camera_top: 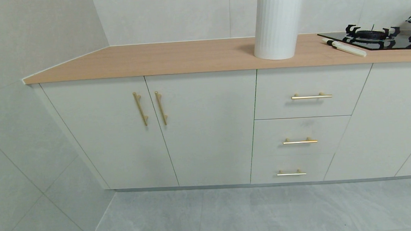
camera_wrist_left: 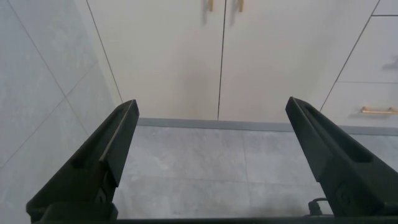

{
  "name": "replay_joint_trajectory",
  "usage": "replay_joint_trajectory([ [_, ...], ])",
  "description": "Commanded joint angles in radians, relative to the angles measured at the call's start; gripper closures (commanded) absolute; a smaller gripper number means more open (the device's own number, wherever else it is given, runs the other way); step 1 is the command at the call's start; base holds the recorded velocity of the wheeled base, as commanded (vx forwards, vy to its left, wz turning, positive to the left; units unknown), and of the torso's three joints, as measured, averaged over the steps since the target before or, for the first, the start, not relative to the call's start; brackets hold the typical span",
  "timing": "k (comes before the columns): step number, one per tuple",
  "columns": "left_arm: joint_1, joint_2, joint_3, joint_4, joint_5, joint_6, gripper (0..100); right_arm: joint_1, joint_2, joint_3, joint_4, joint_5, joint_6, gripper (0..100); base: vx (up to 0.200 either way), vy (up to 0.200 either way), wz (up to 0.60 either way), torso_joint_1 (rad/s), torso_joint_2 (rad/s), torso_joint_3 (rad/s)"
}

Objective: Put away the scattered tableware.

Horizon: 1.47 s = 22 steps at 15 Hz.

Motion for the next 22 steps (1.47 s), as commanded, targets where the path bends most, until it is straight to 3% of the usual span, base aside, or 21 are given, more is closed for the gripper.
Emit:
replay_joint_trajectory([
  [1, 0.000, 0.002, 0.000, 0.001, 0.001, 0.000, 0, 0.000, 0.003, 0.000, -0.001, 0.003, -0.002, 0, 0.200, 0.000, 0.00, 0.002, 0.00, 0.002],
  [17, 0.000, 0.002, 0.000, 0.001, 0.001, -0.005, 0, 0.000, 0.004, 0.000, 0.001, 0.003, 0.000, 0, 0.200, 0.000, 0.00, 0.003, 0.00, 0.002],
  [22, 0.000, 0.002, 0.000, 0.001, 0.001, -0.007, 0, 0.000, 0.003, 0.000, 0.001, 0.003, 0.000, 0, 0.000, 0.000, -0.36, 0.004, 0.00, 0.002],
])
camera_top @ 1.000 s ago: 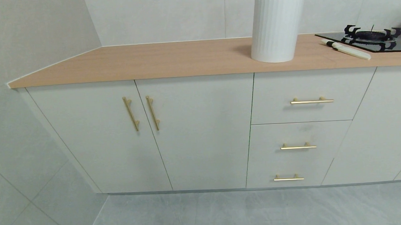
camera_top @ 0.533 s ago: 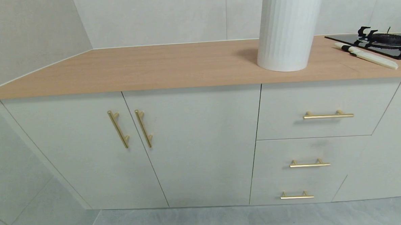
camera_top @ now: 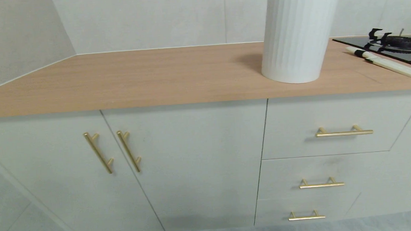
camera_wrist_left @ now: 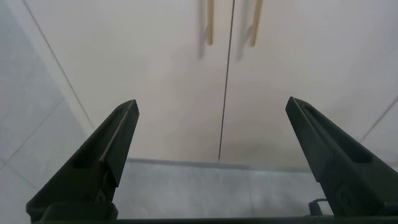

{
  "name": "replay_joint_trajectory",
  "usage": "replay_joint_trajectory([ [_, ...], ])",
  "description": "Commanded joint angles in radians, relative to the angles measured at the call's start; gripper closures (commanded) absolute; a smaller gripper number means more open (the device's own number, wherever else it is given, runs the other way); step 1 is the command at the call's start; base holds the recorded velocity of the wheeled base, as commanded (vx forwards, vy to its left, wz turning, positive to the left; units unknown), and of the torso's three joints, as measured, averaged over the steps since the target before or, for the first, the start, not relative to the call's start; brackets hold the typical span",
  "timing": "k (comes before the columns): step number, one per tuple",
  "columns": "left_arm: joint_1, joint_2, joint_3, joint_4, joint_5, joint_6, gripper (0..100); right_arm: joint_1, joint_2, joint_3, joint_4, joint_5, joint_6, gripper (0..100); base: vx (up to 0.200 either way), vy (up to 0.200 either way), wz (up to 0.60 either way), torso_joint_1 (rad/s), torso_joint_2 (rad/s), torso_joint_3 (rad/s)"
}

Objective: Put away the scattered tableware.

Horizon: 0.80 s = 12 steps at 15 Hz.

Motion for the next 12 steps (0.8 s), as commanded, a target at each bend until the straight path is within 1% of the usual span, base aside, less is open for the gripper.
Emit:
replay_joint_trajectory([
  [1, 0.000, 0.002, 0.000, 0.000, 0.000, 0.000, 0, 0.000, 0.003, 0.000, 0.000, 0.000, 0.000, 0, 0.000, 0.000, 0.00, 0.000, 0.00, 0.000],
  [12, 0.000, 0.002, 0.000, -0.002, 0.000, 0.001, 0, 0.000, 0.001, 0.000, 0.000, -0.002, 0.000, 0, 0.000, 0.000, 0.00, 0.000, 0.00, 0.000],
])
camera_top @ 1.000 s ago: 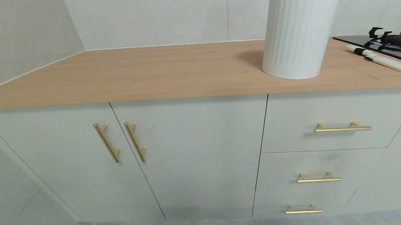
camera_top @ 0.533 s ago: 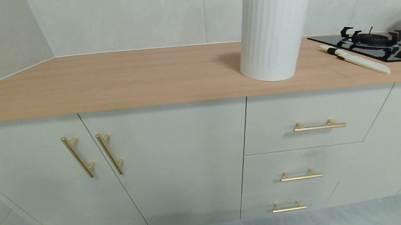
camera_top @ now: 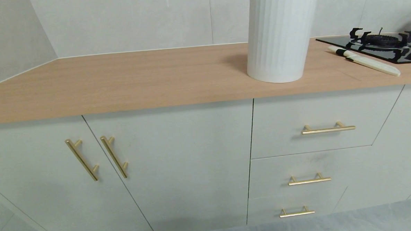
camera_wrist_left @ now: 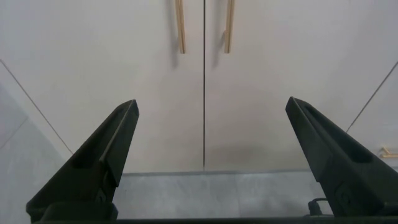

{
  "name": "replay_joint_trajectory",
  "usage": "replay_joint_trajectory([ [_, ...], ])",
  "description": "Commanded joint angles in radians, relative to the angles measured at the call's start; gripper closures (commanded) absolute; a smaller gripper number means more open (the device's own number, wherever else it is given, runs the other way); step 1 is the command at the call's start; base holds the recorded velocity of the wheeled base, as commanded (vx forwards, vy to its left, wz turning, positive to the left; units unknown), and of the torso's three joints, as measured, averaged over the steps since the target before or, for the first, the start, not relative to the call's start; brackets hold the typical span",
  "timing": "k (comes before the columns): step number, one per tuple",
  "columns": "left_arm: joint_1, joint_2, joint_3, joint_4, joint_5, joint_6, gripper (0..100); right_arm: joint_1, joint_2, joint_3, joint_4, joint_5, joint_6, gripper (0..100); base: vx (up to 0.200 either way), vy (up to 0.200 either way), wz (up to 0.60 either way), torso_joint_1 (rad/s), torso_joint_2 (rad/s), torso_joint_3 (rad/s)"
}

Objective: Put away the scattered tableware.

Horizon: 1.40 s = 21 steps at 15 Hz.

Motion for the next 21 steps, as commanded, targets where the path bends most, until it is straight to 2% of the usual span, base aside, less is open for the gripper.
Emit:
replay_joint_trajectory([
  [1, 0.000, 0.002, 0.000, -0.001, 0.001, 0.000, 0, 0.000, 0.001, 0.000, -0.002, -0.001, 0.000, 0, 0.000, 0.000, 0.00, 0.000, 0.00, 0.000],
  [13, 0.000, 0.002, 0.000, -0.001, 0.001, -0.001, 0, 0.000, 0.001, 0.000, 0.000, -0.001, 0.000, 0, 0.000, -0.200, 0.00, 0.002, 0.00, 0.001],
  [21, 0.000, 0.002, 0.000, -0.001, 0.001, -0.001, 0, 0.000, 0.003, 0.000, 0.000, -0.001, -0.002, 0, 0.000, 0.000, 0.00, 0.000, 0.00, 0.000],
])
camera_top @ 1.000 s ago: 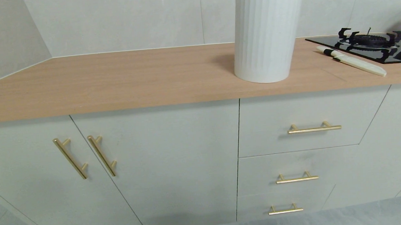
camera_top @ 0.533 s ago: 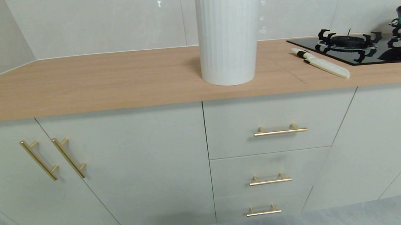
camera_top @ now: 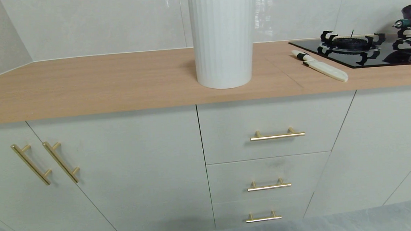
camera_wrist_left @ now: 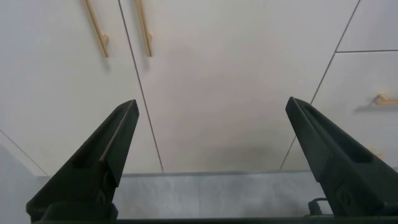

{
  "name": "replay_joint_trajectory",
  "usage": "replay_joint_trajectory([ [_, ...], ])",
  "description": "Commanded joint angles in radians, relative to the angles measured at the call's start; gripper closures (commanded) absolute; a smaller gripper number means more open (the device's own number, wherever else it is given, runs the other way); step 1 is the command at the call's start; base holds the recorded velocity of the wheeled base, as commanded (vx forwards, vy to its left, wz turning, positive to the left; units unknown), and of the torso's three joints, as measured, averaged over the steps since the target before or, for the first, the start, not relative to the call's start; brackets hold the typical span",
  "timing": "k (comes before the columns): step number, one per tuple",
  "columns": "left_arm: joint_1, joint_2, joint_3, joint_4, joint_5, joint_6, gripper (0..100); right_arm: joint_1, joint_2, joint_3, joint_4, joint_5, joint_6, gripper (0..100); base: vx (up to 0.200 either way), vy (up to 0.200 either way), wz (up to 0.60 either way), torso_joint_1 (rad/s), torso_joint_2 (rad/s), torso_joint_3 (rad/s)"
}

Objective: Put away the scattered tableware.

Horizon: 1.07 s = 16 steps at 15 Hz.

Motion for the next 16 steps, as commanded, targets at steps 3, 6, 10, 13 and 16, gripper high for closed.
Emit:
replay_joint_trajectory([
  [3, 0.001, 0.002, 0.000, -0.001, 0.000, -0.001, 0, 0.000, 0.002, 0.000, -0.001, 0.000, 0.001, 0, 0.000, 0.000, 0.20, 0.001, 0.00, 0.002],
  [6, 0.001, 0.002, 0.000, -0.001, 0.000, -0.001, 0, 0.000, 0.002, 0.000, -0.001, 0.000, 0.001, 0, 0.000, 0.000, 0.00, 0.000, 0.00, 0.000],
  [10, 0.001, 0.002, 0.000, -0.001, 0.000, -0.001, 0, 0.000, 0.000, 0.000, -0.001, 0.000, 0.001, 0, 0.000, 0.000, 0.00, 0.000, 0.00, 0.000],
  [13, 0.001, 0.002, 0.000, -0.001, 0.000, -0.001, 0, 0.000, 0.000, 0.000, -0.001, 0.000, 0.001, 0, 0.000, 0.000, 0.00, 0.000, 0.00, 0.000],
  [16, 0.001, 0.002, 0.000, -0.001, 0.000, -0.001, 0, 0.000, 0.002, 0.000, -0.001, 0.000, 0.001, 0, 0.000, 0.000, 0.00, 0.000, 0.00, 0.000],
])
